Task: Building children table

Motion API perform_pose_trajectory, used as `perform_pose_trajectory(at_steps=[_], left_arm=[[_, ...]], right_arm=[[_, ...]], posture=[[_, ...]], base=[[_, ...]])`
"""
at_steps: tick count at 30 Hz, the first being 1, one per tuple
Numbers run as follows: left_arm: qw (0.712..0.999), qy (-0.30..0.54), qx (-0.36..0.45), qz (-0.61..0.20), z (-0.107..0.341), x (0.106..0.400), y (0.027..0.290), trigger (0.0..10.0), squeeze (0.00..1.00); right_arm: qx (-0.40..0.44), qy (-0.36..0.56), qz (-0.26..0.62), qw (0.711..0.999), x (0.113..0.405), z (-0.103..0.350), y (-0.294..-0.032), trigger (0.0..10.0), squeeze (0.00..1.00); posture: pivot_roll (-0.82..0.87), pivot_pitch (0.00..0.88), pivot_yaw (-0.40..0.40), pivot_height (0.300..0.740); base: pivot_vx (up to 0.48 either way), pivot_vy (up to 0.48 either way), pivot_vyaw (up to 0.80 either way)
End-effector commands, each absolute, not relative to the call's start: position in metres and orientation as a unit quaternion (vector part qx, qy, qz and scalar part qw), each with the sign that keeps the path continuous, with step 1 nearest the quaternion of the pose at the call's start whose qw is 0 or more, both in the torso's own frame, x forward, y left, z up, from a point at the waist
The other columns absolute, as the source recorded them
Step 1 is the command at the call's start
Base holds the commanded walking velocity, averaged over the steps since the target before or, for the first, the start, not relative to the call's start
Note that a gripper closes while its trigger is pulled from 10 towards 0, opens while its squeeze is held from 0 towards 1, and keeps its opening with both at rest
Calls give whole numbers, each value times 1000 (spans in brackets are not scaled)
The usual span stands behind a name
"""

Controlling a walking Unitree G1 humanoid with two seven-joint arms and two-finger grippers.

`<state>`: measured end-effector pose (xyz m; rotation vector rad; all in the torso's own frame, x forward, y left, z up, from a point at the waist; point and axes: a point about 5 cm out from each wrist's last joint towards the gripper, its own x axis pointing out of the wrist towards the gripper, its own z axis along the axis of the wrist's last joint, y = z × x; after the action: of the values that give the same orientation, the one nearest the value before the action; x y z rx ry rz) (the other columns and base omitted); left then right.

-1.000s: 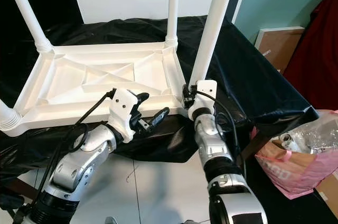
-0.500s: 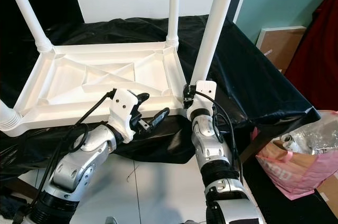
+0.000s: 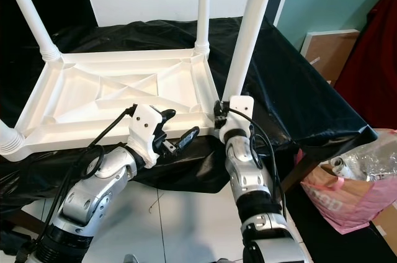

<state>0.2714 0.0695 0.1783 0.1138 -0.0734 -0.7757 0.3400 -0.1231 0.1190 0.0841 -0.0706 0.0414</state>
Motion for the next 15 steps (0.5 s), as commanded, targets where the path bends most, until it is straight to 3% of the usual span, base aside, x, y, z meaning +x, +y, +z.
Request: perform_pose_trajectory(at_steps=[1, 10, 11, 15], left_arm=[[917, -37, 54, -394, 178, 268, 66, 10000, 0], [918, -36, 54, -392, 178, 268, 67, 10000, 0], [918, -36, 54, -392, 178, 269, 66, 10000, 0], [917, -36, 54, -393, 179, 269, 66, 10000, 0]], right_arm=[[47, -46, 26, 997, 339, 123, -126, 10000, 1000], [48, -65, 99, 992, 334, 125, -145, 10000, 1000], [42, -63, 121, 990, 335, 125, -149, 10000, 47], [27, -60, 158, 985, 338, 127, -158, 10000, 0]], posture=[[3, 44, -48, 740], [-5, 53, -44, 740], [-9, 55, -41, 740], [-10, 55, -40, 740]], base=[[0, 0, 0], [0, 0, 0], [0, 0, 0], [0, 0, 0]])
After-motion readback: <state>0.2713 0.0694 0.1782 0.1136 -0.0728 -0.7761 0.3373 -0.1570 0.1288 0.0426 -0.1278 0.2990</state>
